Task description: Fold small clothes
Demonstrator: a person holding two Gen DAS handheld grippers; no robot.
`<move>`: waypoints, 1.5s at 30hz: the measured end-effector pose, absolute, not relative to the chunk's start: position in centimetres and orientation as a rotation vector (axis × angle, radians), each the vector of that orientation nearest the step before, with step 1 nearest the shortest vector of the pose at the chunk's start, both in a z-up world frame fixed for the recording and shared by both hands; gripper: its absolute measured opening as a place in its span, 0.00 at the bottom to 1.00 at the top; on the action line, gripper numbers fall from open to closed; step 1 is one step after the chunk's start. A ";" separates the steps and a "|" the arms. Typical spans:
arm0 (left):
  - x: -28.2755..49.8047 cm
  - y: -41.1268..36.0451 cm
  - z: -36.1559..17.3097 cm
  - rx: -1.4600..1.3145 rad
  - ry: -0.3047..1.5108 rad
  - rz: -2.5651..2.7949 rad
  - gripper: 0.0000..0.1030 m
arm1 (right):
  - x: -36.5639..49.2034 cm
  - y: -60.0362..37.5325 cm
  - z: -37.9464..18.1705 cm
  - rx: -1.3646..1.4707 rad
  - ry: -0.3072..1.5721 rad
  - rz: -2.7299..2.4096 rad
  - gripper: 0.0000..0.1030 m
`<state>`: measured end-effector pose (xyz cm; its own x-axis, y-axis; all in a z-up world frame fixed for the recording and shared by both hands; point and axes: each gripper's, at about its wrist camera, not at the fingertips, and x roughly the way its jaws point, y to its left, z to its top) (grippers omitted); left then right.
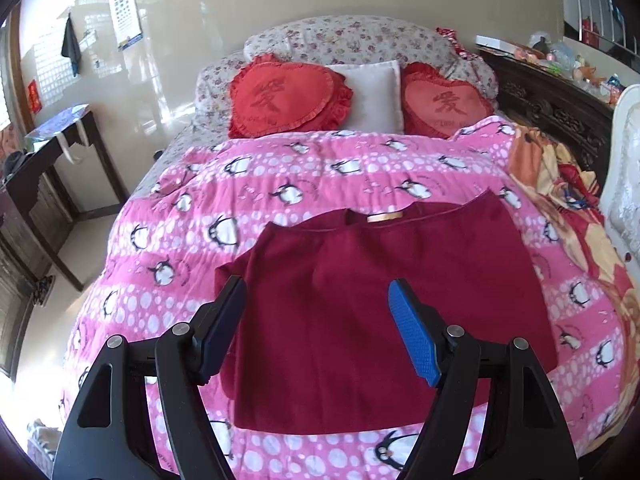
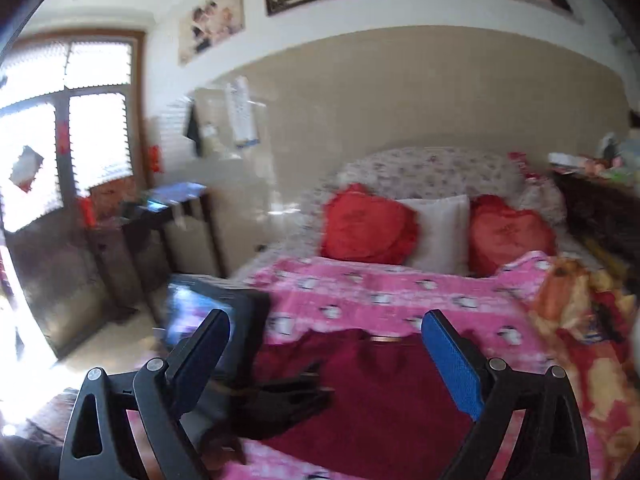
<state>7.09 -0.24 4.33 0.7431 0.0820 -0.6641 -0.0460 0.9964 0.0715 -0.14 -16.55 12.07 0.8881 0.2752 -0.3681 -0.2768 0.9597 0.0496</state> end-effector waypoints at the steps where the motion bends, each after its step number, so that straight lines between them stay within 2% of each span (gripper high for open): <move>1: 6.9 0.2 4.1 0.036 0.725 0.067 0.72 | 0.5 -17.1 11.6 -0.026 0.403 0.196 0.93; 4: 6.4 1.2 3.5 -0.008 0.731 0.050 0.72 | 3.7 -19.6 9.3 -0.056 0.516 -0.018 0.93; 9: 6.2 1.7 2.3 -0.044 0.748 0.014 0.72 | 10.7 -25.5 4.6 0.078 0.707 -0.111 0.93; 14: 5.8 2.3 1.2 -0.098 0.735 -0.024 0.72 | 12.6 -28.7 1.3 0.146 0.833 -0.119 0.92; 21: 6.4 1.7 0.3 -0.094 0.781 -0.021 0.72 | 11.1 -28.9 0.7 0.191 0.816 -0.081 0.92; 26: 7.1 1.6 0.3 -0.089 0.840 0.066 0.72 | 6.8 -25.8 -0.5 0.179 0.631 0.045 0.92; 28: 7.2 1.5 0.4 -0.090 0.852 0.082 0.78 | 5.4 -23.7 -1.9 0.131 0.594 0.080 0.92; 32: 7.0 1.2 0.4 -0.064 0.858 0.082 0.83 | 4.2 -20.6 -4.3 0.013 0.554 0.094 0.90; 34: 6.7 1.2 0.5 -0.066 0.848 0.081 0.91 | 3.9 -19.7 -5.5 -0.036 0.550 0.086 0.90; 35: 6.6 1.3 0.7 -0.067 0.842 0.084 1.00 | 3.8 -19.3 -6.1 -0.057 0.553 0.080 0.89; 45: 5.3 1.1 2.6 -0.038 0.799 0.093 1.00 | 3.7 -19.0 -7.6 -0.097 0.552 0.016 0.85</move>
